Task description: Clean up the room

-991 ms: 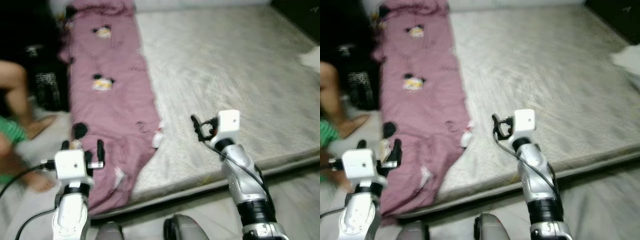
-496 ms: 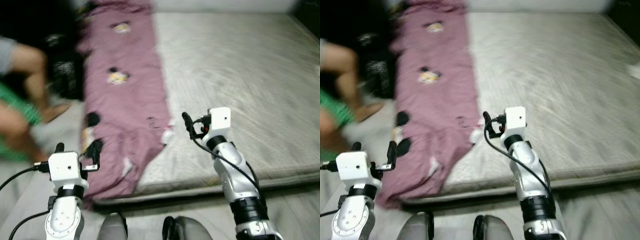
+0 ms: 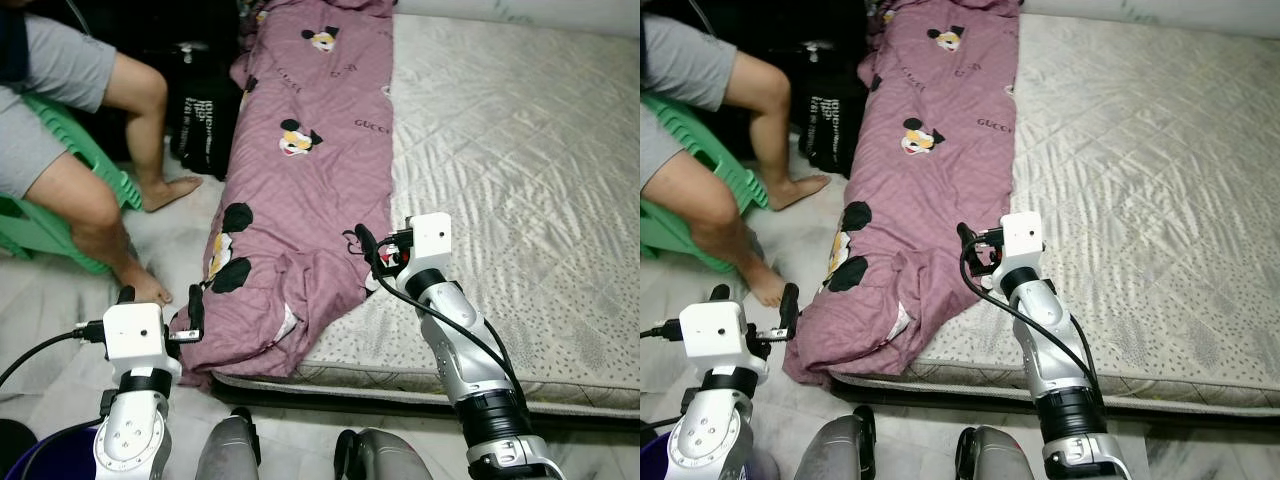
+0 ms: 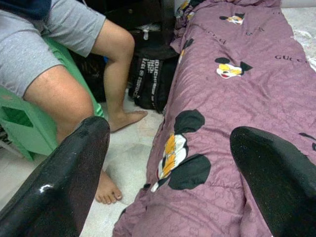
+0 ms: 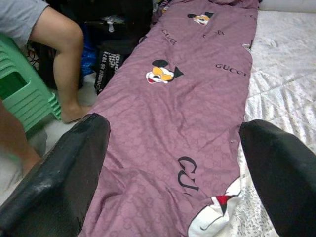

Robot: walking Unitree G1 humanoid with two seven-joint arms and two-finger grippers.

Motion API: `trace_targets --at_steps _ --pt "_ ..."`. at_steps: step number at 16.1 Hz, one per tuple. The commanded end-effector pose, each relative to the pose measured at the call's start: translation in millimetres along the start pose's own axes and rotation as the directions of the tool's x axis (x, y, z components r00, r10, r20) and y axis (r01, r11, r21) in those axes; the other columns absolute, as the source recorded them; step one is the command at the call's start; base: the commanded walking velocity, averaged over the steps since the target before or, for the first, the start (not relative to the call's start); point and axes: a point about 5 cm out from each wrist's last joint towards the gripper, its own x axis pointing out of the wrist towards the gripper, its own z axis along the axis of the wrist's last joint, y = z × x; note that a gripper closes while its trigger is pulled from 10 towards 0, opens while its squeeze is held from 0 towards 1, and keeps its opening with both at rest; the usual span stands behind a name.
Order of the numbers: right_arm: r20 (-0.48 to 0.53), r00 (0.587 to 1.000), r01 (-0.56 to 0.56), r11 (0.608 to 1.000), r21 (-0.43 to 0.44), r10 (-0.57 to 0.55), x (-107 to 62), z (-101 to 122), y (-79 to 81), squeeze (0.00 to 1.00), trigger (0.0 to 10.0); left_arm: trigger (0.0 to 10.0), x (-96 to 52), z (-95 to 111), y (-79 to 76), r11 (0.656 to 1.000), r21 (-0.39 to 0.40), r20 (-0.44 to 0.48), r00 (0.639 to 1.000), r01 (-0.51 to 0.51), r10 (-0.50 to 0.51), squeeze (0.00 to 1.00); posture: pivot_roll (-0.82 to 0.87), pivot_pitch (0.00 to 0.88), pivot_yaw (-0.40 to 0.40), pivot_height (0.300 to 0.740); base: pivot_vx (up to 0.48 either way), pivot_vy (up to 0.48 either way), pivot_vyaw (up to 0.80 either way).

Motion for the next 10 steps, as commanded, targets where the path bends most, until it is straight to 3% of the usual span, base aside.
trace_targets --at_steps 1,6,10 --pt "-0.014 1.0 0.012 1.0 0.023 -0.012 -0.7 -2.7 -1.5 0.0 10.0 10.0 -2.7 -3.6 1.7 1.0 0.005 -0.025 1.0 0.0 0.0 0.0 0.0 0.183 -0.055 0.74 0.0 0.0 0.0" --pt "-0.003 1.0 0.016 0.999 0.043 -0.016 0.2 -0.6 -0.7 0.0 10.0 10.0 -1.8 -3.5 6.9 0.999 -0.027 -0.033 0.999 -0.033 0.032 0.0 0.01 0.192 -0.054 0.74 0.0 0.0 0.0" --pt "0.002 1.0 0.008 0.998 0.055 -0.008 0.7 0.1 0.4 0.0 10.0 10.0 -0.4 -3.2 6.5 0.999 -0.025 -0.033 0.999 -0.026 0.025 0.0 0.01 0.19 -0.052 0.705 0.0 0.0 0.0"
